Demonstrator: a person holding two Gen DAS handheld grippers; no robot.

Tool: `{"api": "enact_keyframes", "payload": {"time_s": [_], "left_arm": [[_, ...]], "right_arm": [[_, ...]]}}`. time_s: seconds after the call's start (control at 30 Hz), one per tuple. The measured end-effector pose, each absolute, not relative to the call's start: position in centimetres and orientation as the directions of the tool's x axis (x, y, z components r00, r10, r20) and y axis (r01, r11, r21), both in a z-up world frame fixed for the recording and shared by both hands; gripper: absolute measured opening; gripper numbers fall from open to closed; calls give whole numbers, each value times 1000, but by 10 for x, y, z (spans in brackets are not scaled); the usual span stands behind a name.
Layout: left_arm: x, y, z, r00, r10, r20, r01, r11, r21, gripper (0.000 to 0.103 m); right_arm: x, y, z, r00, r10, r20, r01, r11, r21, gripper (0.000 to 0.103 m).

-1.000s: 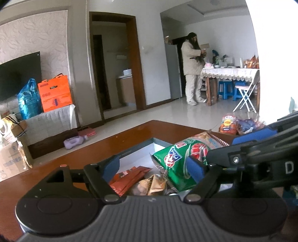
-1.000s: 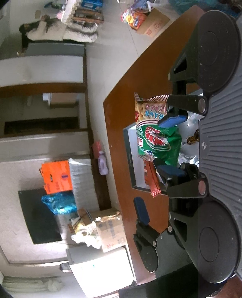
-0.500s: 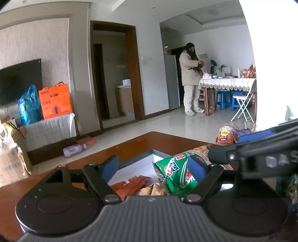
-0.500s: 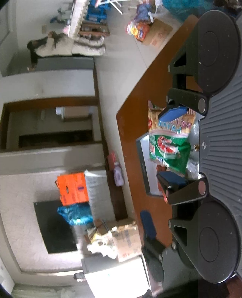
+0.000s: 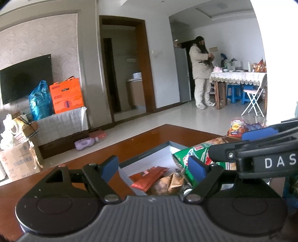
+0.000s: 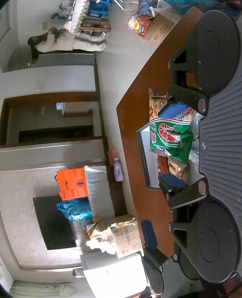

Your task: Organize snacks

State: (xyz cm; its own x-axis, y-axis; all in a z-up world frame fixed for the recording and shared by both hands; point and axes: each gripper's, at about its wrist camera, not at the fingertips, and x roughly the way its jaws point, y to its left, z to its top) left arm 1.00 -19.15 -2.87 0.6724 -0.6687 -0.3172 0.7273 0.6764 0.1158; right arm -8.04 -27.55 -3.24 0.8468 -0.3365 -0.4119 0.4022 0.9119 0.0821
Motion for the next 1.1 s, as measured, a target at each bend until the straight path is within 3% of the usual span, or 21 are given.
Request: {"api": "enact_keyframes", "payload": {"time_s": [0.7, 0.8, 1.1], "left_arm": [[8, -147, -22, 745, -550, -377, 639, 751, 167, 83], [11, -131, -20, 784, -498, -370, 586, 789, 181, 93], [22, -68, -7, 848, -395, -354, 472, 867, 163, 96]], "right_arm": [[-60, -238, -32, 862, -246, -444, 315, 945, 87, 72], [-52, -225, -30, 872, -218, -438, 286, 953, 96, 73], [-36, -190, -24, 901, -142, -409, 208, 971, 121, 78]]}}
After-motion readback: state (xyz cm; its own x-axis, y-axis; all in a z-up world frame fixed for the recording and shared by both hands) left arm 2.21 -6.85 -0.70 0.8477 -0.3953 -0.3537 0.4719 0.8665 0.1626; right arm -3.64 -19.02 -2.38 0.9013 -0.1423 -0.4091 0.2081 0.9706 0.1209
